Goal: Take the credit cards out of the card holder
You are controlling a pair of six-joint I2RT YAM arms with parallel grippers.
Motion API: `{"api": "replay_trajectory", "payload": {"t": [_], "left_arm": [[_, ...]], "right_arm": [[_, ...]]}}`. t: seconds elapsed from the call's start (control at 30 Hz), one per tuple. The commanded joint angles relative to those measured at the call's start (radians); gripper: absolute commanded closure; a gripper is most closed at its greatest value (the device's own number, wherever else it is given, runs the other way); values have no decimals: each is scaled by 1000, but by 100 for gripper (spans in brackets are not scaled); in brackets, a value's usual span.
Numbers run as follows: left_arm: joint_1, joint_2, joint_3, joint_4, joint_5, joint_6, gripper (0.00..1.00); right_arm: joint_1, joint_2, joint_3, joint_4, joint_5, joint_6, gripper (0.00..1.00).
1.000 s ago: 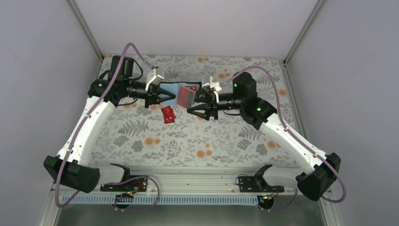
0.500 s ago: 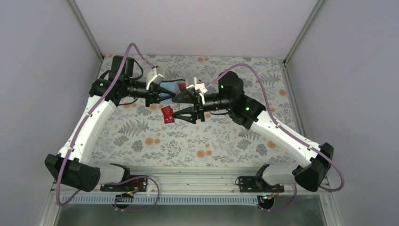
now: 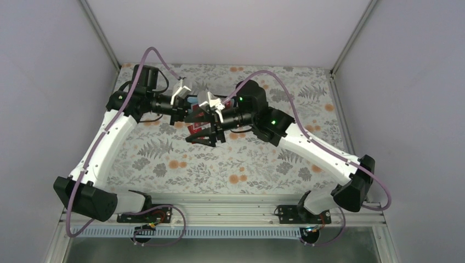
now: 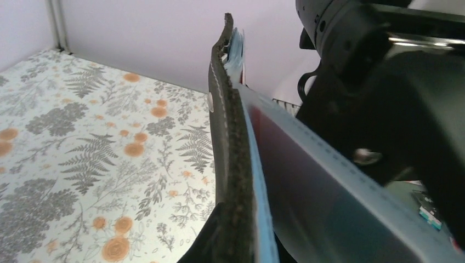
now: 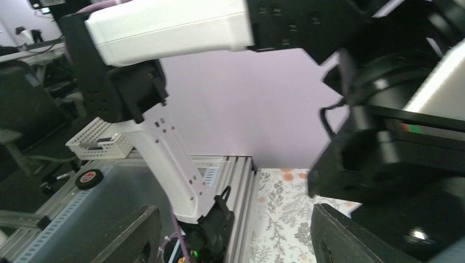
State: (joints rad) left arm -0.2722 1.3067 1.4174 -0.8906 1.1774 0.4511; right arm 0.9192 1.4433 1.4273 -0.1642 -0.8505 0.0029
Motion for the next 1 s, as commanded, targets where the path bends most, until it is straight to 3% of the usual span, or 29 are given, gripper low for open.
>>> {"api": "replay_trajectory", "payload": {"t": [0.0, 0.13, 0.3, 0.57, 0.73, 0.97], "left_arm": [[-1, 21, 30, 24, 109, 3, 98], [-2, 30, 34, 21, 125, 10, 98], [-1, 26, 45, 21, 130, 17, 98], [-2, -9, 47, -10, 105, 71, 98], [-3, -26, 34, -22, 104, 96, 98], [-3, -30, 57, -77, 124, 164, 98]], "right_arm": [[23, -69, 35, -41, -48, -76, 30], [17, -203, 6, -72, -14, -115, 28], [-20, -319, -46, -125, 164, -64, 33], [-96, -240, -109, -167, 188, 60, 59], [-111, -187, -88, -142, 148, 75, 69], [-119, -203, -127, -136, 213, 77, 70]]}}
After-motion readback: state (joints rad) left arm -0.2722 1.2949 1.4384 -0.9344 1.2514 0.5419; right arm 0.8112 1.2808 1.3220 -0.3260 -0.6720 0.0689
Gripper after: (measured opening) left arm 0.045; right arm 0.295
